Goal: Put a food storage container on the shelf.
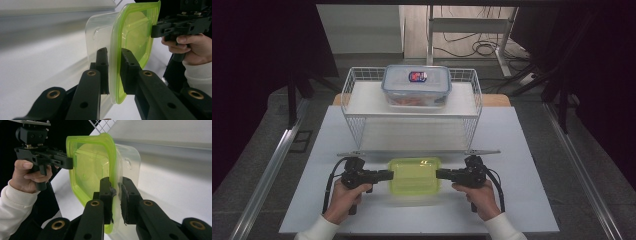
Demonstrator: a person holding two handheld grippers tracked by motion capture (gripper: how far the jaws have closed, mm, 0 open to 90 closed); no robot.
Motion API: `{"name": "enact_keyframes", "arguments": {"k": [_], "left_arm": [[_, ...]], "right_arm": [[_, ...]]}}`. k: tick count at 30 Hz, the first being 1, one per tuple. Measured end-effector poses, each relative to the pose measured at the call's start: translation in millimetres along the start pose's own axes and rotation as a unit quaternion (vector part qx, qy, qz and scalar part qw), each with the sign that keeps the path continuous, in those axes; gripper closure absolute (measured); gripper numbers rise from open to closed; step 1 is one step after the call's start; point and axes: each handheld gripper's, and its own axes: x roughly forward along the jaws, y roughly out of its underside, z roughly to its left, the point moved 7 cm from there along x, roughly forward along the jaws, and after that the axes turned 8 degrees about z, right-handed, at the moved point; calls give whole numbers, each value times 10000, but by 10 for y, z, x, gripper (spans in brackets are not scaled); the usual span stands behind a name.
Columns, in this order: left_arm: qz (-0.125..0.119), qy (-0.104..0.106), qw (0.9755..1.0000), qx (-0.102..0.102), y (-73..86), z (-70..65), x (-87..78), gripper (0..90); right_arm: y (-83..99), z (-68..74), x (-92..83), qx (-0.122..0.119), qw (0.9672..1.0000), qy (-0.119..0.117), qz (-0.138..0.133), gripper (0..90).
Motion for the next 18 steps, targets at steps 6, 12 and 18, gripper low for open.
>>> {"name": "enact_keyframes", "arguments": {"k": [6,12,18], "left_arm": [[-75,-12,9999,82,-27,-60,-56,789],[-109,-26,9998,184,-51,-121,-102,788],[-186,-67,9993,309,-91,-195,-157,789]], "right_arm": [[-21,47,-31,-109,9999,-5,-63,806],[-56,96,-82,-289,9995,31,-139,806],[-97,159,-136,-419,9989,48,-208,806]]}}
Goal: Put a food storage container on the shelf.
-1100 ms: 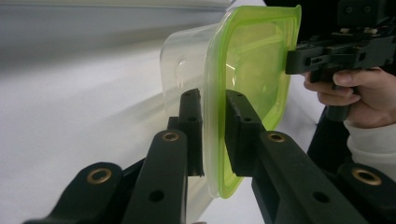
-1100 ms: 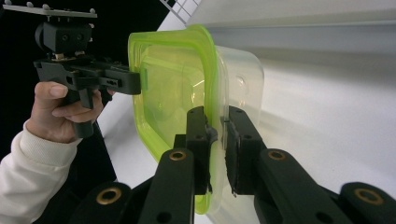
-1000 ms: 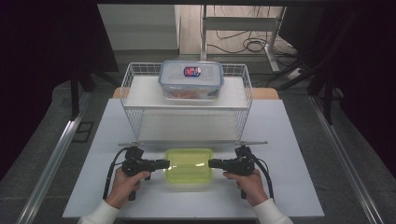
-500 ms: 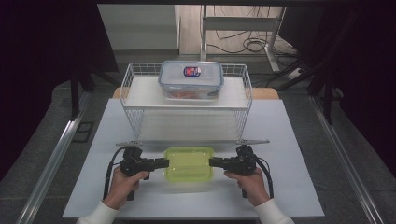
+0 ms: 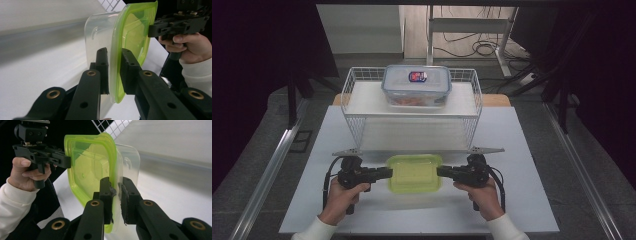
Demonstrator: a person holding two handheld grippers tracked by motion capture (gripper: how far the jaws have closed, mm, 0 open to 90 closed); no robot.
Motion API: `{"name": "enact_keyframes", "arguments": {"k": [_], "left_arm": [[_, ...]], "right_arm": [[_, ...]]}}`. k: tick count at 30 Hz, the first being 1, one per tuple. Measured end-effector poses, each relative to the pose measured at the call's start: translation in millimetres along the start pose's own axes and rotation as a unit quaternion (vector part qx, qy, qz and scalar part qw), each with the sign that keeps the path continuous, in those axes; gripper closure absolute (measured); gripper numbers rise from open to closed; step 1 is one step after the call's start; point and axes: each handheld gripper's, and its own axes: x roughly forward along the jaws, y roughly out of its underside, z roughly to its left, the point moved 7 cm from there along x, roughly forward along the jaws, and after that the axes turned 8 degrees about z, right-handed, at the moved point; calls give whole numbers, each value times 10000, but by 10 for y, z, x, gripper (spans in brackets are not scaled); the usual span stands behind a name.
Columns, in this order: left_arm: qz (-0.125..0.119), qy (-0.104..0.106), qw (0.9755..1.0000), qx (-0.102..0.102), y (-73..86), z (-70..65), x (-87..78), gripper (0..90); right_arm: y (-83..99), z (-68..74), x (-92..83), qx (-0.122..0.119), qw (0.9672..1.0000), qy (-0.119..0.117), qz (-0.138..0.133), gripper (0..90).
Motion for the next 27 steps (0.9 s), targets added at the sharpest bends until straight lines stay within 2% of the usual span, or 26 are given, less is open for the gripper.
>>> {"name": "enact_keyframes", "arguments": {"k": [2,7,13,18,21,27], "left_arm": [[-3,17,10000,10,-12,-8,0,789],[8,0,10000,22,-29,-19,5,790],[-28,33,9999,93,-120,-56,-35,791],[-82,46,9999,136,-252,-85,-115,790],[-109,-18,9997,202,-343,-121,-176,790],[-219,-36,9990,380,-598,-231,-343,790]], "right_arm": [[-31,26,-32,-117,9999,73,-37,806],[-50,36,-54,-184,9997,128,-50,806],[-109,59,-103,-258,9995,151,-113,806],[-246,95,-150,-324,9992,137,-206,806],[-304,115,-168,-373,9989,156,-236,806],[-542,233,-295,-488,9979,167,-390,806]]}}
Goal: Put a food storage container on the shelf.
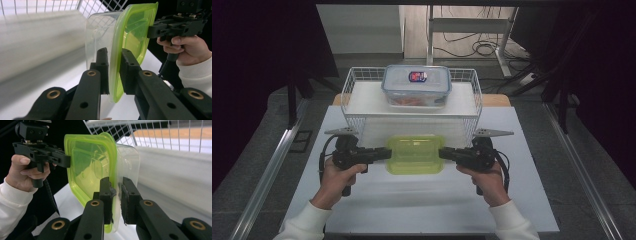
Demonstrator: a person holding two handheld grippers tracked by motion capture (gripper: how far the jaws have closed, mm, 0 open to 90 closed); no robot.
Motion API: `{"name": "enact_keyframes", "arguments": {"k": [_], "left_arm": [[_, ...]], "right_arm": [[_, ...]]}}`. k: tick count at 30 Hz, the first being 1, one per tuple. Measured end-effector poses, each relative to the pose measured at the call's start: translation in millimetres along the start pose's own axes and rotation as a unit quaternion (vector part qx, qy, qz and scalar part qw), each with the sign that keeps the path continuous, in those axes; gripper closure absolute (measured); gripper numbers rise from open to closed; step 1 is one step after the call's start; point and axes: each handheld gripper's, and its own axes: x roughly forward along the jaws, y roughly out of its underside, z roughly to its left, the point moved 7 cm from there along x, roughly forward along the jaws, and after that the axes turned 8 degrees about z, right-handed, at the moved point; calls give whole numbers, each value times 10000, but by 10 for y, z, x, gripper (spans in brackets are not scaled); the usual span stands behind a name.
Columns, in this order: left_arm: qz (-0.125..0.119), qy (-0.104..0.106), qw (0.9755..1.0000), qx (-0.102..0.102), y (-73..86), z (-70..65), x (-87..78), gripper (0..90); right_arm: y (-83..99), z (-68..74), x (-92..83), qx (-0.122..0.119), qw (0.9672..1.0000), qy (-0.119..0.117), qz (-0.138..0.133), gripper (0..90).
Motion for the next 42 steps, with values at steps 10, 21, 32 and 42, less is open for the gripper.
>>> {"name": "enact_keyframes", "arguments": {"k": [10,21,32,42], "left_arm": [[-153,-41,9996,245,-453,-159,-225,790],[-297,-110,9982,505,-933,-266,-446,790],[-352,-69,9980,512,-1179,-222,-514,790],[-385,-74,9978,529,-1374,-192,-546,793]], "right_arm": [[-391,113,-190,-133,9996,16,-258,806],[-939,220,-407,-369,9984,98,-425,806],[-1212,198,-442,-399,9983,91,-413,806],[-1410,159,-474,-362,9984,65,-440,806]]}}
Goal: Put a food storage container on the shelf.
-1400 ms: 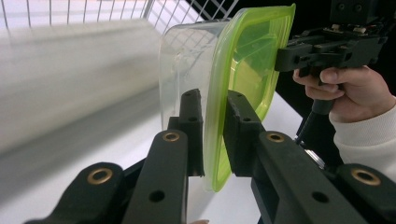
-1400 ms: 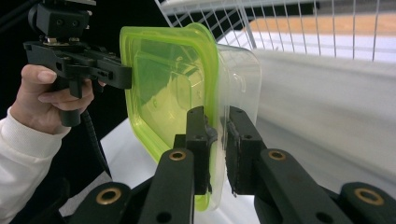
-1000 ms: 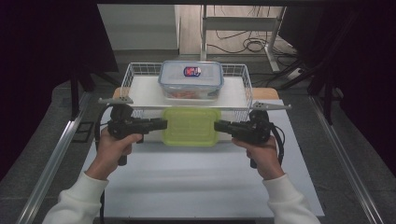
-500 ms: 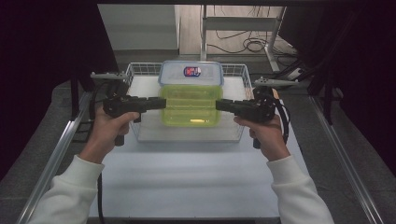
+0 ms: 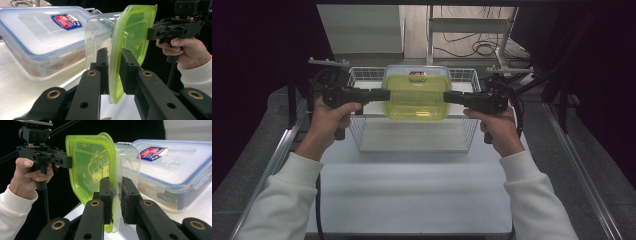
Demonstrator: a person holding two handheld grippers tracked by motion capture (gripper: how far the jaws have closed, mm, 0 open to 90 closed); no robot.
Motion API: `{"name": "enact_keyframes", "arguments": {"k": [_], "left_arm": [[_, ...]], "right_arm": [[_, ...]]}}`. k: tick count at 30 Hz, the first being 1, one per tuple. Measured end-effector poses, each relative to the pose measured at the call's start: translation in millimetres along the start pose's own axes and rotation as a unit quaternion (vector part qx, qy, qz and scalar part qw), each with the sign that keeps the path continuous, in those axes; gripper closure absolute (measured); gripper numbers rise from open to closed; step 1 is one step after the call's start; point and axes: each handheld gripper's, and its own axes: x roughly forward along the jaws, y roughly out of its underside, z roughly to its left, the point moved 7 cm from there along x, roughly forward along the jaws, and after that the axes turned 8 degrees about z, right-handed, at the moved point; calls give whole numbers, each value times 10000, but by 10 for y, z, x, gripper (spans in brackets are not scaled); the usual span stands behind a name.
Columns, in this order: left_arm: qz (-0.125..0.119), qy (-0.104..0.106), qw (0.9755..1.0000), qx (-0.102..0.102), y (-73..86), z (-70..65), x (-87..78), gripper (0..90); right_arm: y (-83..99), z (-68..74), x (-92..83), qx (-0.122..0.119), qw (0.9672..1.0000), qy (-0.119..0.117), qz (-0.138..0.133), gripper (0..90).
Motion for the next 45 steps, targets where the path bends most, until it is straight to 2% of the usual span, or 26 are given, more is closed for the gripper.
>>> {"name": "enact_keyframes", "arguments": {"k": [7,18,24,31,35,37,39,45], "left_arm": [[-23,-31,10000,-16,-122,71,9,793],[-5,-44,9999,-91,-379,261,19,798],[44,17,9997,-240,-539,408,65,799],[83,-18,9992,-394,-593,563,131,804],[133,-137,9987,-468,-589,641,200,804],[21,-107,9985,-536,-611,674,228,801],[-14,-118,9983,-563,-621,681,237,798],[-147,-266,9970,-708,-660,729,296,775]], "right_arm": [[-129,-69,26,53,10000,29,16,806],[-380,-205,98,225,9997,1,-20,806],[-560,-306,138,339,9994,59,12,806],[-631,-429,225,549,9984,67,129,806],[-641,-523,292,694,9973,79,206,806],[-647,-597,325,782,9968,74,170,806],[-652,-611,328,800,9966,78,158,805],[-692,-690,379,892,9959,129,80,781]]}}
